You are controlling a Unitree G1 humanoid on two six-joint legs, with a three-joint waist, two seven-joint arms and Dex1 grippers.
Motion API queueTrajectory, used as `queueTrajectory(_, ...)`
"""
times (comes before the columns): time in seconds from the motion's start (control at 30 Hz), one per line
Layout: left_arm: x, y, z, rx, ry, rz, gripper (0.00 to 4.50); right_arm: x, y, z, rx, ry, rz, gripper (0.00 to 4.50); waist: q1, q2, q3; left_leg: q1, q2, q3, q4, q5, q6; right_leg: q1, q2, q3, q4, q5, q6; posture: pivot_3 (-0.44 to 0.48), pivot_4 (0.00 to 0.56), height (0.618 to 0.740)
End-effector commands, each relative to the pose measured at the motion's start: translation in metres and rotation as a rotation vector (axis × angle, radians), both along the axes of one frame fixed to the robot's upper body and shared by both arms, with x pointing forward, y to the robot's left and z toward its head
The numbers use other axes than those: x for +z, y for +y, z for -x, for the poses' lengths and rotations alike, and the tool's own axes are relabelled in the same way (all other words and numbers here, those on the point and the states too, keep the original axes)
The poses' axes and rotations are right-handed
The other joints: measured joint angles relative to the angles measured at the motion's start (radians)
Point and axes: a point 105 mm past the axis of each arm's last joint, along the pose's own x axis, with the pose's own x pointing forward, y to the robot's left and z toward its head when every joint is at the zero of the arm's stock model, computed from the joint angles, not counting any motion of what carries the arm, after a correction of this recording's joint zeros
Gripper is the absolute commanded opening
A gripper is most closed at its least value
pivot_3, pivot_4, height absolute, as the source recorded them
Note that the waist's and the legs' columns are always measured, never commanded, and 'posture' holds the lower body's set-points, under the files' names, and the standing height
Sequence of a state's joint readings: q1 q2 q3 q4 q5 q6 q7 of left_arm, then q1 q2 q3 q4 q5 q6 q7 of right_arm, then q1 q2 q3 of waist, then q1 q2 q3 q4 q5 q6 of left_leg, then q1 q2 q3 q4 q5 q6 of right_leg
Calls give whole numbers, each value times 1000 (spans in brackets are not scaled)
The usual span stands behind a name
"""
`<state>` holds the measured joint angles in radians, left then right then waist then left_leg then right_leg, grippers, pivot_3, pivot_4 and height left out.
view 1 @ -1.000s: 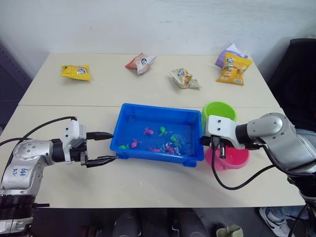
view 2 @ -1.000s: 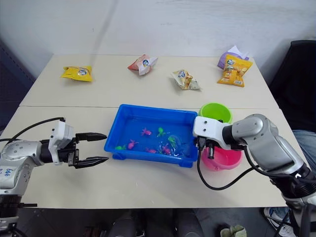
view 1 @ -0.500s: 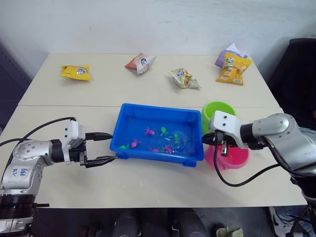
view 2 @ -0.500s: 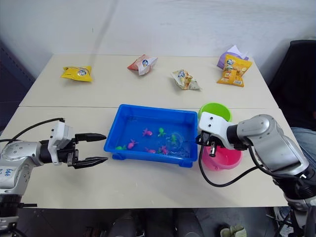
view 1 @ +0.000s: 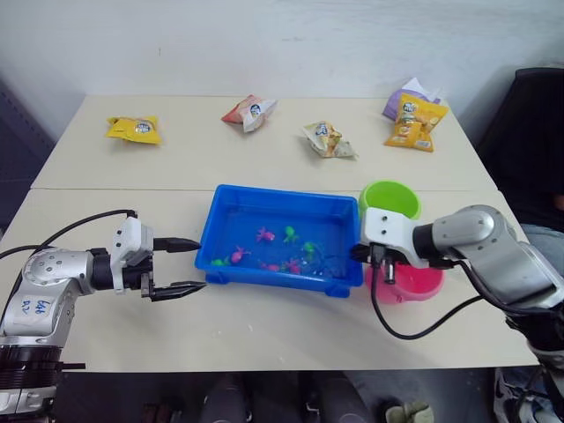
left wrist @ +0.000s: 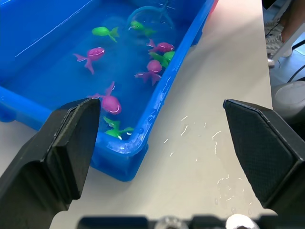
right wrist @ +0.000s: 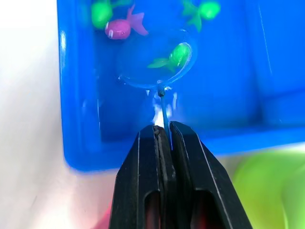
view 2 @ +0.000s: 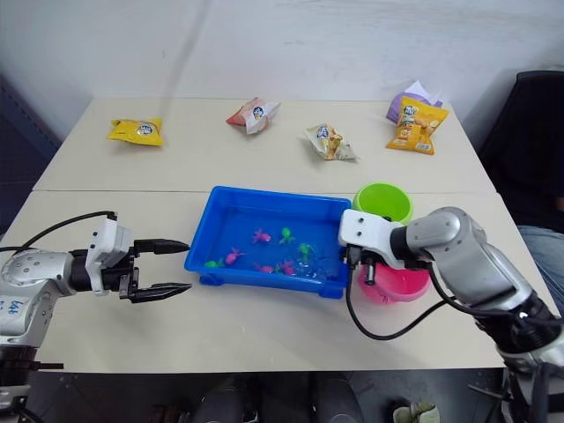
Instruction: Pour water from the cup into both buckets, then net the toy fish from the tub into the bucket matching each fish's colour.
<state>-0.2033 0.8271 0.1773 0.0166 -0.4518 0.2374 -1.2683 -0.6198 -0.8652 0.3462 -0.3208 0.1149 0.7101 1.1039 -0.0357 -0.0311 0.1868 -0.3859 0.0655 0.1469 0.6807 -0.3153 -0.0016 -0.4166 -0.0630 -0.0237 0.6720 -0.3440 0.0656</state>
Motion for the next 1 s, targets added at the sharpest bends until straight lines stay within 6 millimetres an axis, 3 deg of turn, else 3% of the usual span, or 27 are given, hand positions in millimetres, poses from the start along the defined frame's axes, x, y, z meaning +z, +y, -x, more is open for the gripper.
queueTrajectory(0.03, 5, 1, 0, -3, -28, -11, 4428, 11, 4, -1, -2, -21, -26, 0, 3, 0, 0, 0, 0, 0, 0, 0, 0, 0, 0, 0, 0, 0, 0, 0, 150, 739)
queueTrajectory(0.6, 4, 4, 1, 14, -28, -10, 4428, 20, -12, -2, -112, 29, -124, 0, 4, 0, 0, 0, 0, 0, 0, 0, 0, 0, 0, 0, 0, 0, 0, 0, 150, 739)
queueTrajectory(0.8, 8, 2, 0, 5, -40, -2, 4428, 28, -32, 2, -145, 21, -198, 0, 6, 0, 0, 0, 0, 0, 0, 0, 0, 0, -1, 0, -1, 0, 0, 0, 150, 739)
queueTrajectory(1.0, 22, -14, -3, -47, -58, 57, 4428, 39, -54, 17, -151, -32, -275, 0, 8, 0, 0, 0, 0, 0, 0, 0, 1, 1, -1, 0, -1, 0, 0, 0, 150, 739)
